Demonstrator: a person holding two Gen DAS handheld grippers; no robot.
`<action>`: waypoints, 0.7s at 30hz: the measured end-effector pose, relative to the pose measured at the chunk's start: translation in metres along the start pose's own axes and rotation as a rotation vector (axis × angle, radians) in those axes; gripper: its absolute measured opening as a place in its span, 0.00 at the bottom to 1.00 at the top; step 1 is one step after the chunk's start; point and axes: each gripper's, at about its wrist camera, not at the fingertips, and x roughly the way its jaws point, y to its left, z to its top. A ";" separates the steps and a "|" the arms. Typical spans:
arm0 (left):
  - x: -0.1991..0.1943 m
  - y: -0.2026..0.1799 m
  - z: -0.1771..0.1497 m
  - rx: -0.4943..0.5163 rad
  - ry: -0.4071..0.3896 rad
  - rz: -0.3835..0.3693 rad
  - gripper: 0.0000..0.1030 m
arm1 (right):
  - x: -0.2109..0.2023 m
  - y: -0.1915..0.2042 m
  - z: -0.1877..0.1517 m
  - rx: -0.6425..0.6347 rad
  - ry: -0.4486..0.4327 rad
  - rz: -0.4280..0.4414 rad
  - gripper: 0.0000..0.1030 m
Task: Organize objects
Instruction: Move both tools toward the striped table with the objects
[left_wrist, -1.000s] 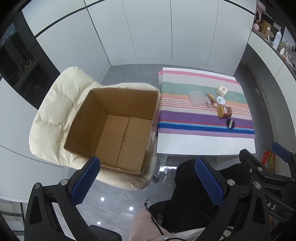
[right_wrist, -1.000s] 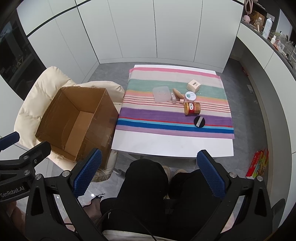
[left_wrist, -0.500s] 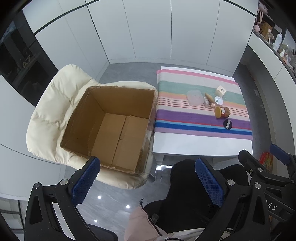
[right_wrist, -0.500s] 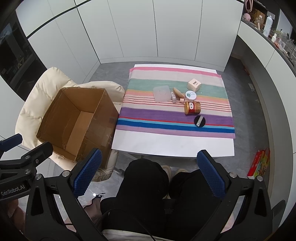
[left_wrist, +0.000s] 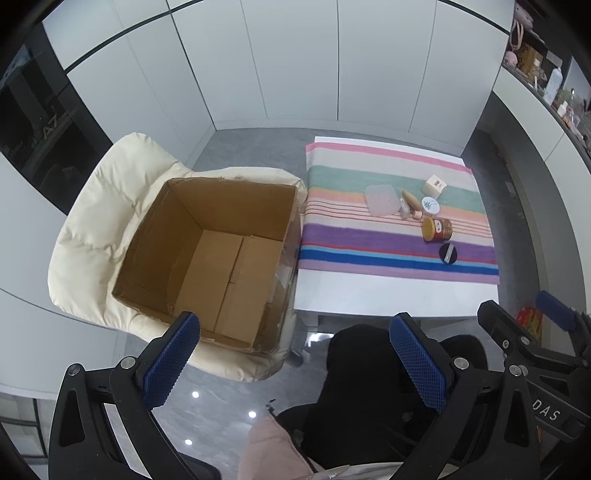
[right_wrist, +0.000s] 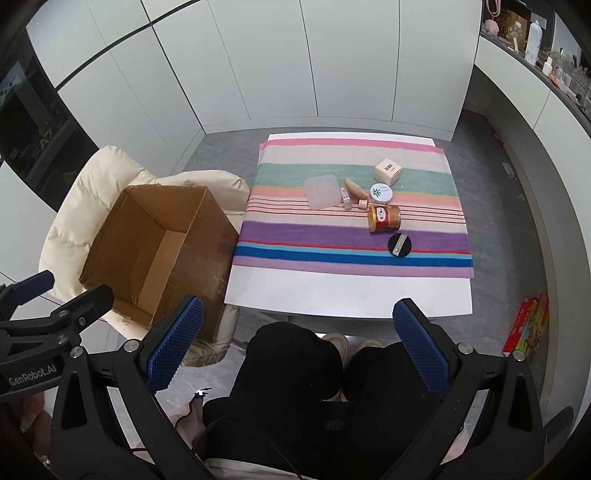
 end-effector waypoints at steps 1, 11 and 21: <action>0.001 -0.002 0.001 -0.006 0.000 -0.002 1.00 | 0.000 -0.003 0.001 0.003 -0.003 0.002 1.00; 0.016 -0.042 0.008 0.007 0.019 -0.025 1.00 | 0.011 -0.050 0.004 0.080 0.004 -0.004 1.00; 0.036 -0.089 0.014 0.043 0.044 -0.023 1.00 | 0.017 -0.105 0.002 0.168 0.004 -0.002 1.00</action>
